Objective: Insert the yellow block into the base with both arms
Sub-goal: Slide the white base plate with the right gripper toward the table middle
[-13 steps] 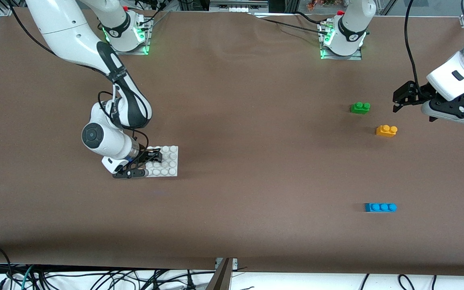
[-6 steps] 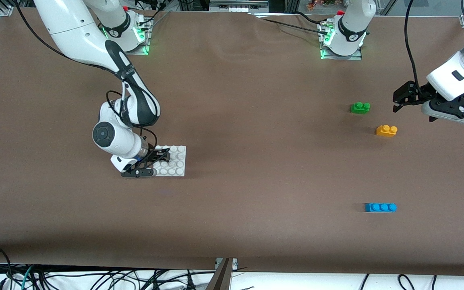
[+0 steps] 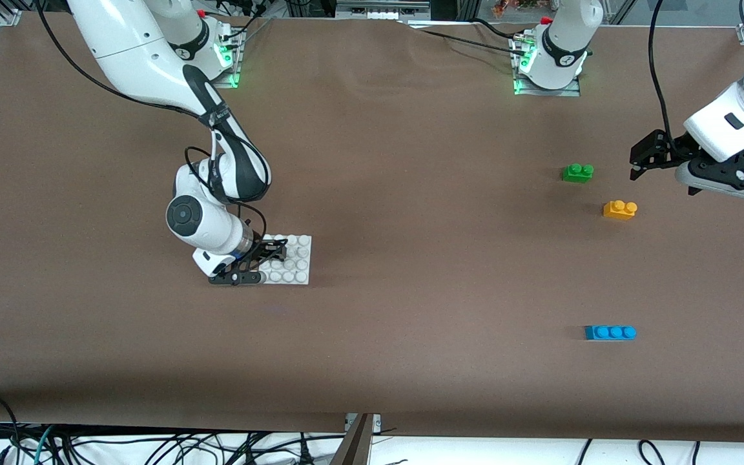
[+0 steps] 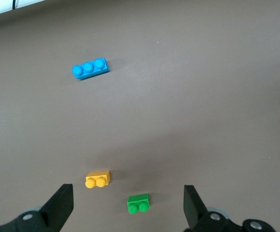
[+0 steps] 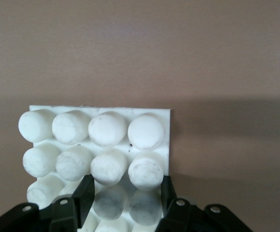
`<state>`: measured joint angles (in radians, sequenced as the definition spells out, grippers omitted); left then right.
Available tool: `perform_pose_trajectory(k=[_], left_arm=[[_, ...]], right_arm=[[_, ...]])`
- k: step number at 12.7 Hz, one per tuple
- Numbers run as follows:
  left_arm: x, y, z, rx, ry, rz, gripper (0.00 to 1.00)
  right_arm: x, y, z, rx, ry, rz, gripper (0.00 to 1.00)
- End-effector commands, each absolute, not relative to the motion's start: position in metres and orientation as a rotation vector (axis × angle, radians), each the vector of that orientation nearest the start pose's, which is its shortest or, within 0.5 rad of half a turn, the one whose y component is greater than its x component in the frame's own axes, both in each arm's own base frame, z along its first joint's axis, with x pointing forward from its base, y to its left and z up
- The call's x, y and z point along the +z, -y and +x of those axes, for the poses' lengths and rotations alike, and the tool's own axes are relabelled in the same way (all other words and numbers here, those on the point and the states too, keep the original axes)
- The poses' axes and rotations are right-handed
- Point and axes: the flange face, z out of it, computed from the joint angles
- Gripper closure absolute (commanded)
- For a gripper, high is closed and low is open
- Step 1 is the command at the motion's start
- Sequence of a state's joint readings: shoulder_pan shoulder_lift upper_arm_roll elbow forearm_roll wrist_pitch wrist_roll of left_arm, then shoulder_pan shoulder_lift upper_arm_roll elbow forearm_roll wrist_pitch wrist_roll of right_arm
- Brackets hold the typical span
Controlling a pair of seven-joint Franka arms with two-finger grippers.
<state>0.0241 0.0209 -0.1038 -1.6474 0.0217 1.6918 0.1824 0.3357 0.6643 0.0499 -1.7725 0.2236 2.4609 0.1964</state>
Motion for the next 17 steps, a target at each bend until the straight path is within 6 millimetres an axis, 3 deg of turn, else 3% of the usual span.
perform_pose_trajectory(k=[1,17], left_arm=[[0.59,0.041,0.566,-0.035,-0.416,-3.102,0.0],[0.59,0.04,0.566,-0.035,-0.414,-3.102,0.0]], right_arm=[[0.187,-0.28,0.615,0.032,0.0,-2.954,0.68],[0.176,-0.387,0.599,0.016,0.013,-2.911,0.68]])
